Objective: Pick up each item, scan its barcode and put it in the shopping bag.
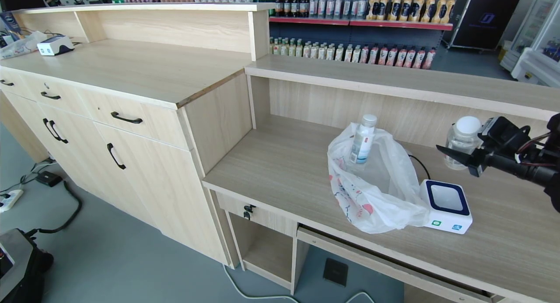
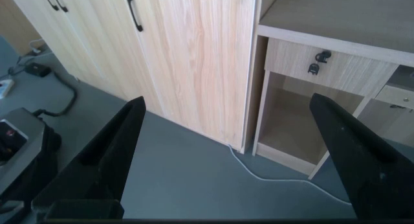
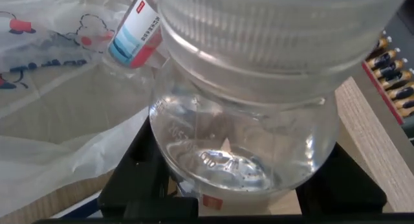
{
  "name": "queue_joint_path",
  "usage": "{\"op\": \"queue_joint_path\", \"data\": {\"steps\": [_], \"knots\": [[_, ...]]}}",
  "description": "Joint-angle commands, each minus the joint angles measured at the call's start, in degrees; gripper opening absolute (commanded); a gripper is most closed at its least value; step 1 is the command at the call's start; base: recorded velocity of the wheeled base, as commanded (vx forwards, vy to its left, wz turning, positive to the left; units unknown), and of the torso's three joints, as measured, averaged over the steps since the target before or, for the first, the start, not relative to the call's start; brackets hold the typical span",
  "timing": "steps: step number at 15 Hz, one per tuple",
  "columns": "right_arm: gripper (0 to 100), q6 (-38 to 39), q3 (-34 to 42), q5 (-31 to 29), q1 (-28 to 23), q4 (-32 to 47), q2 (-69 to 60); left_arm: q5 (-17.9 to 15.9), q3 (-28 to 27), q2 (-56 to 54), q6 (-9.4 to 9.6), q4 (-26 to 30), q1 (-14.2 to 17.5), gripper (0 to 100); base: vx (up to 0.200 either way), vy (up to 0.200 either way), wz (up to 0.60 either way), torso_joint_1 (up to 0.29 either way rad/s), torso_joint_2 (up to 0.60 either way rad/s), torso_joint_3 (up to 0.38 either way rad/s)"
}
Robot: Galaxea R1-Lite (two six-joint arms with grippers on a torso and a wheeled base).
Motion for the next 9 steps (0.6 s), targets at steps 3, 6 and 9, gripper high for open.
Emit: {"op": "queue_joint_path", "data": {"steps": [3,6,9], "knots": [[0,0.0,0.2,0.8,0.2,-3.8,2.6,0.0,0.0,0.0,0.02,0.0,0.1,100,0.000,0.000,0.00,0.000,0.00,0.000],[0,-1.8,0.3,2.1,0.2,-6.0,4.2,0.0,0.0,0.0,0.02,0.0,0.1,100,0.000,0.000,0.00,0.000,0.00,0.000],[0,-4.0,0.1,3.8,0.1,-6.1,5.5,0.0,0.0,0.0,0.02,0.0,0.1,100,0.000,0.000,0.00,0.000,0.00,0.000]]}}
